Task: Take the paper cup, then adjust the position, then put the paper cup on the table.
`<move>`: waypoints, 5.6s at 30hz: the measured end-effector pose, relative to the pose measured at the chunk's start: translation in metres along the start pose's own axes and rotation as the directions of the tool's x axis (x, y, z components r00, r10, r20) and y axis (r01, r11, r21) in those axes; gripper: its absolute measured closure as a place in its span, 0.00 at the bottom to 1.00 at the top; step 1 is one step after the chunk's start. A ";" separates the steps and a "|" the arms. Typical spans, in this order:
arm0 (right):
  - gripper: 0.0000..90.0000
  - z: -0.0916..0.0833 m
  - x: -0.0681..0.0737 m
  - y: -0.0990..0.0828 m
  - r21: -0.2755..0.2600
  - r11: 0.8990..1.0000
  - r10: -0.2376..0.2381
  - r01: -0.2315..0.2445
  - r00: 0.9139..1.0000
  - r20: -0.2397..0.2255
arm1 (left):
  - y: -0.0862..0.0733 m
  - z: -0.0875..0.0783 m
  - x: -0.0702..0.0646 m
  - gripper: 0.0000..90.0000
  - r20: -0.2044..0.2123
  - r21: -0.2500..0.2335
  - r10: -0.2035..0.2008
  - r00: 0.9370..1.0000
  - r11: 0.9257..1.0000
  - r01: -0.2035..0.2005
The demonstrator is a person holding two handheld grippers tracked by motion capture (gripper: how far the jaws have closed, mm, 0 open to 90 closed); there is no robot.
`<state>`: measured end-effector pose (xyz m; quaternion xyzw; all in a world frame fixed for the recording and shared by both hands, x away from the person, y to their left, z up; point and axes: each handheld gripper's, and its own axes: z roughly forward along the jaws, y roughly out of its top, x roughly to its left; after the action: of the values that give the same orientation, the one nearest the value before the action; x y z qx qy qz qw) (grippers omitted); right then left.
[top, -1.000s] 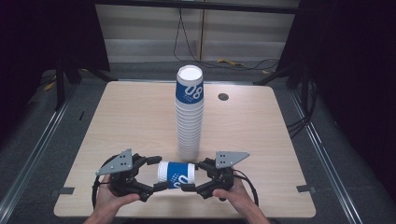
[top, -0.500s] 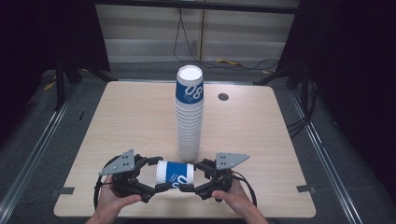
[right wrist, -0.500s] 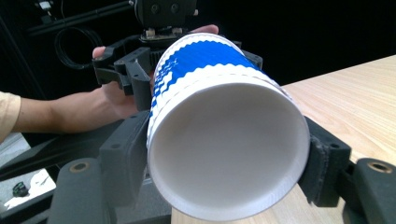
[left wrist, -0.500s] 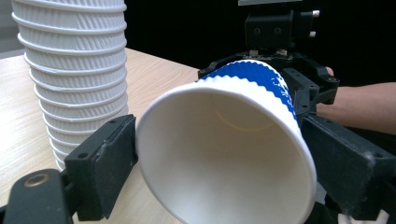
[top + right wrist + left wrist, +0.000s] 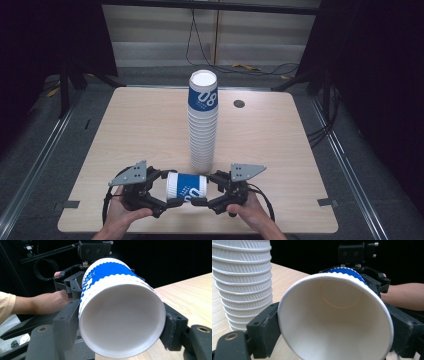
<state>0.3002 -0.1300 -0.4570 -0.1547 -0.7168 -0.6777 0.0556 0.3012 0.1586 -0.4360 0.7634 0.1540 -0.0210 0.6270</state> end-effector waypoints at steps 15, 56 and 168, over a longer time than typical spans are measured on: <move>0.31 0.001 -0.001 -0.001 0.031 0.999 0.013 -0.013 1.000 -0.002 | -0.001 0.002 0.001 0.15 0.014 0.029 0.002 1.000 1.000 -0.002; 0.16 -0.007 -0.006 0.002 0.140 0.986 0.069 -0.093 0.983 0.173 | 0.008 -0.027 0.017 0.20 -0.105 0.069 -0.048 0.993 0.996 0.056; 0.20 -0.068 -0.006 -0.011 0.308 0.940 -0.011 -0.145 0.891 0.453 | 0.041 -0.015 0.163 0.16 -0.615 0.605 0.084 0.784 0.687 0.401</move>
<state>0.2936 -0.1984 -0.4637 -0.3201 -0.8083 -0.4901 -0.0620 0.4652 0.2004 -0.4304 0.8921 0.3927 0.1056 0.1970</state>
